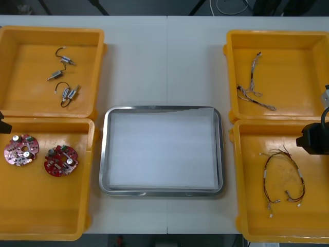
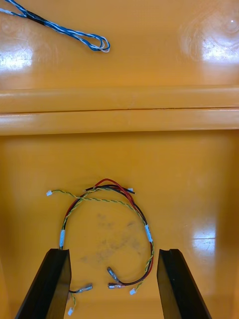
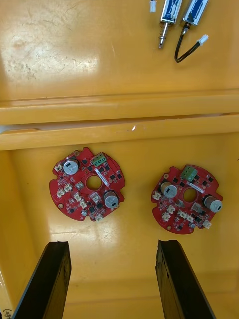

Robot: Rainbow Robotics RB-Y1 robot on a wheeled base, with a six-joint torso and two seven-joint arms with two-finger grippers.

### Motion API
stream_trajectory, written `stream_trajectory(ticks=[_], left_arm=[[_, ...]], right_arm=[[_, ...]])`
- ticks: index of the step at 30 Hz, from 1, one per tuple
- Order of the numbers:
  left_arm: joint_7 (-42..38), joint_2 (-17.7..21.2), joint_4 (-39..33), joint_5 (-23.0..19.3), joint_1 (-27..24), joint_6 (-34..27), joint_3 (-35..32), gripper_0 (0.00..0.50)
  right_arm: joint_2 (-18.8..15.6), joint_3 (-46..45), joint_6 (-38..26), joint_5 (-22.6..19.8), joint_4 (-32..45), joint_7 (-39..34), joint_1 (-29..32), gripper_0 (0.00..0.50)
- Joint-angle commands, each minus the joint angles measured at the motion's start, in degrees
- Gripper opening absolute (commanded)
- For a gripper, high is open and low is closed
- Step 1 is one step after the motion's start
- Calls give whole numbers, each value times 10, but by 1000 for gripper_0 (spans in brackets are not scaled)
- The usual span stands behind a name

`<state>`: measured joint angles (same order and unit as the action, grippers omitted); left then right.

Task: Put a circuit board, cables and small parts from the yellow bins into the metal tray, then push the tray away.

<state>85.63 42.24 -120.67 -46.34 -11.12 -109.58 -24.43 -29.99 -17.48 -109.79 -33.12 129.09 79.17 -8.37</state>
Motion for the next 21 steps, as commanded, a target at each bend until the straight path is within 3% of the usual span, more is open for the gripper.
stream_trajectory(ticks=[1,21], left_arm=[[-25,-6,-5,6,-16,-4,-17,500],[-25,-6,-5,6,-16,-4,-17,500]], right_arm=[[-18,6,-2,1,6,-14,10,500],[-18,6,-2,1,6,-14,10,500]])
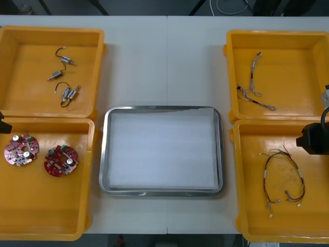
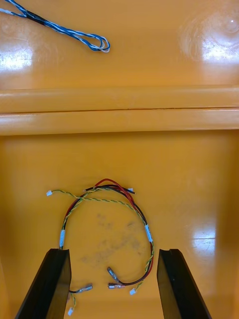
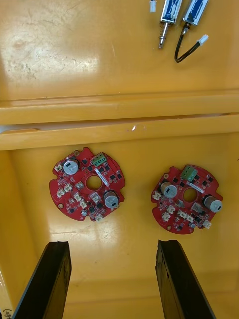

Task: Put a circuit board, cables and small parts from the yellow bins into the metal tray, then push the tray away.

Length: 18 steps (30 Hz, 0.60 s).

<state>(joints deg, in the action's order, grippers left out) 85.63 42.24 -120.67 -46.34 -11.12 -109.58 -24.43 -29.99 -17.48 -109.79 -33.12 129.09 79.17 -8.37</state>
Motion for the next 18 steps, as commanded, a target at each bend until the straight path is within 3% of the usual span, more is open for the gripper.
stream_trajectory(ticks=[1,18], left_arm=[[-25,-6,-5,6,-16,-4,-17,500],[-28,-15,6,2,-6,-4,-5,500]], right_arm=[[-18,6,-2,1,6,-14,10,500],[-18,2,-2,1,8,-14,-2,500]])
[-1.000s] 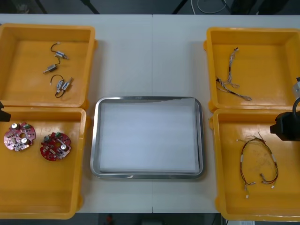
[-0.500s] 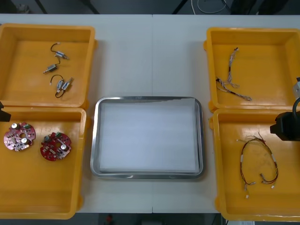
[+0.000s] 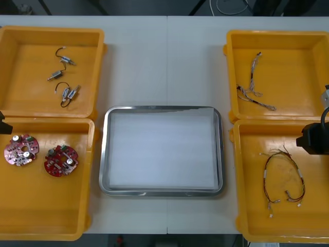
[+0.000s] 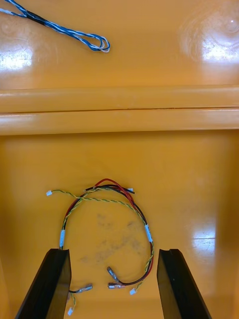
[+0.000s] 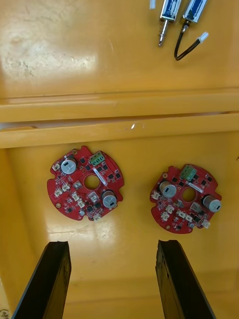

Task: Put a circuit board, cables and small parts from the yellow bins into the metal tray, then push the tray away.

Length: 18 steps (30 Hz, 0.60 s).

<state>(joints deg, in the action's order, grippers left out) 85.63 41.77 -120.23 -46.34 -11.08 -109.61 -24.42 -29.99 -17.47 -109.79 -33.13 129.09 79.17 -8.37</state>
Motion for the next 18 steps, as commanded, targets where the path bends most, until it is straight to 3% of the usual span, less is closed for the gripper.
stream_trajectory(ticks=[1,10,18], left_arm=[[-31,-10,1,1,-8,-4,-5,500],[-74,-10,1,11,-19,-4,-3,500],[-158,-11,4,29,-15,-4,17,500]], right_arm=[[-17,0,-2,-1,8,-14,-2,500],[-18,-23,-2,-16,26,-3,5,500],[-18,-38,-2,-35,32,18,56,500]])
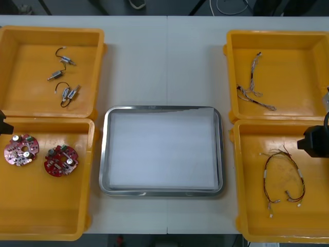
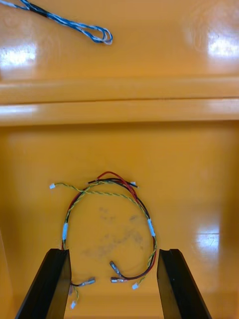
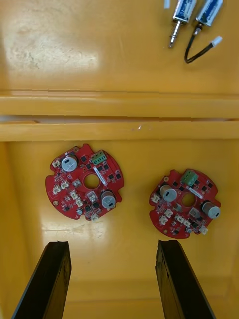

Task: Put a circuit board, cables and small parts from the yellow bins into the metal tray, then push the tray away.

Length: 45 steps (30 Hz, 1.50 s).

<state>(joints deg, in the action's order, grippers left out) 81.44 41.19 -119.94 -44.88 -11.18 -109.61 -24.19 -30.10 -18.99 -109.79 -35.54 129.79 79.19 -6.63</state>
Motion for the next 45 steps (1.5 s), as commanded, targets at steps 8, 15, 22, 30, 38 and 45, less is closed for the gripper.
stream_trajectory(ticks=[8,15,22,30,38,45], left_arm=[[-198,-5,37,52,-3,-1,58,500],[-241,-6,73,78,-2,28,88,500],[-251,-9,100,88,1,52,104,500],[-274,-9,118,103,15,95,137,500],[-295,-9,139,119,27,134,163,500],[-342,-9,146,137,34,156,191,500]], right_arm=[[-17,-27,53,-21,25,40,105,500],[-24,-18,157,-28,19,64,159,500],[-30,-2,227,-32,-23,83,183,500],[-37,30,301,-25,-76,104,199,500],[-37,62,352,-25,-132,114,201,500],[-40,89,393,-23,-171,119,201,500]])
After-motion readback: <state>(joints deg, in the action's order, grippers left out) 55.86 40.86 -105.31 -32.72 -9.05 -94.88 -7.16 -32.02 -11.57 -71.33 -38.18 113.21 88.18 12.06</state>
